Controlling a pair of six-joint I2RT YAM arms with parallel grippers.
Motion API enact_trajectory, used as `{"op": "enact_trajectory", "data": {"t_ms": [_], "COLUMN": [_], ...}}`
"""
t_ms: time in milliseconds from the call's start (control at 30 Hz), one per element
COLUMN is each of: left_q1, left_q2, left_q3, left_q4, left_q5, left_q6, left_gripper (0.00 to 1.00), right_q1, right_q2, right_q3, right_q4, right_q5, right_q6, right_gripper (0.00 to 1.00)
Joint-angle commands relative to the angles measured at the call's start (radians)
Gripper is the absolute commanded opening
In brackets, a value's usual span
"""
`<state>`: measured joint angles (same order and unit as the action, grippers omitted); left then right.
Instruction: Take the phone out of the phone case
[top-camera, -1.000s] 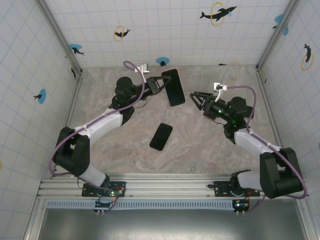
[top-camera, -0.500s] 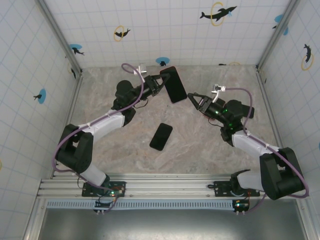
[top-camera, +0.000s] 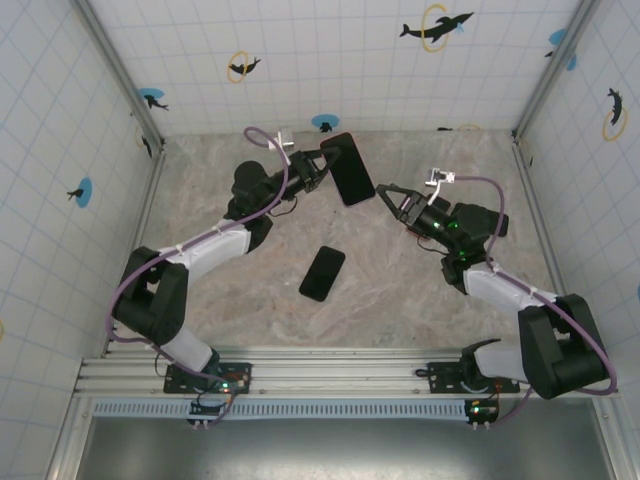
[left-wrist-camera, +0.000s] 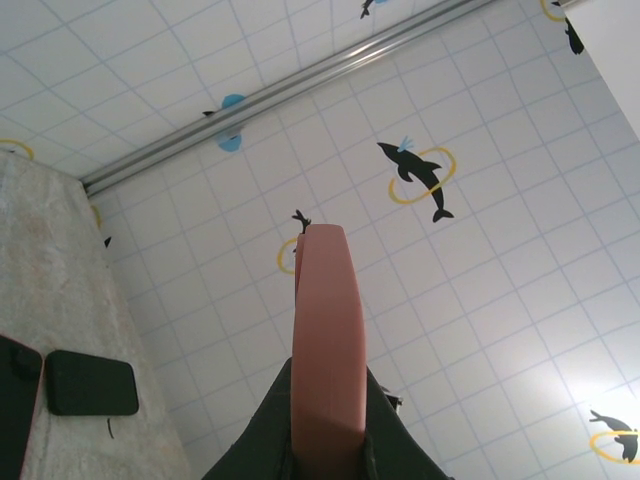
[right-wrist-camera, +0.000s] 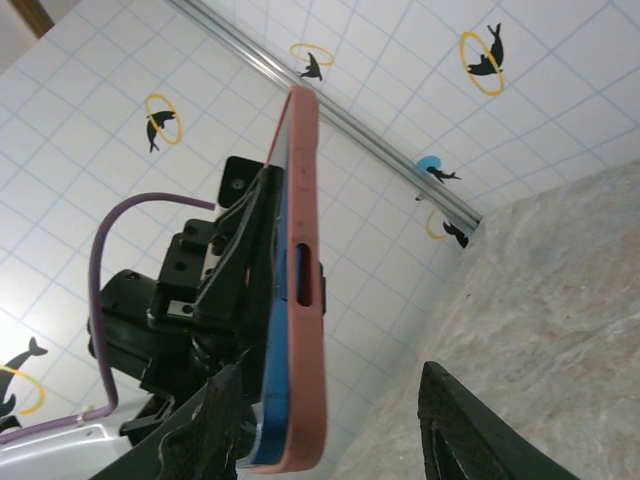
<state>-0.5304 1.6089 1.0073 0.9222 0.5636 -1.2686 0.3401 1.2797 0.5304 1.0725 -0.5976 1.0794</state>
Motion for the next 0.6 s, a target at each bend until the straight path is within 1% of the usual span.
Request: {"op": "enact_trajectory", "data": {"t_ms": [0,267,400,567], "left_q1": [-0.008,-0.007,-0.008,-0.008], "left_q2": [0.005,0.003,-0.002,-0.005], "left_q3": [0.006,-0.008,-0.017,-0.022], "left_q4": [0.102,0.156,0.168,0.168], "left_q5": [-0.011,-0.011,-0.008,-0.008], "left_q6": [-0.024,-0.058,-0.061,-0.061], "left_gripper": [0.00,0.00,0.00,0.00], "right_q1": [0.010,0.012,0.010,0.006], "right_q2": [0.012,0.030,0.038,0.049], "right_q3": [-0.016,-0.019,-0.028,-0.041], "right_q4": [0.052,0.026,0.065,0.154], "right_q5": [-0.023,-0.024,-0.021,-0.012], "right_q6": [0.013,0.012,0.043,0.106], "right_gripper": [0.48,0.46,0.45,0.45]}}
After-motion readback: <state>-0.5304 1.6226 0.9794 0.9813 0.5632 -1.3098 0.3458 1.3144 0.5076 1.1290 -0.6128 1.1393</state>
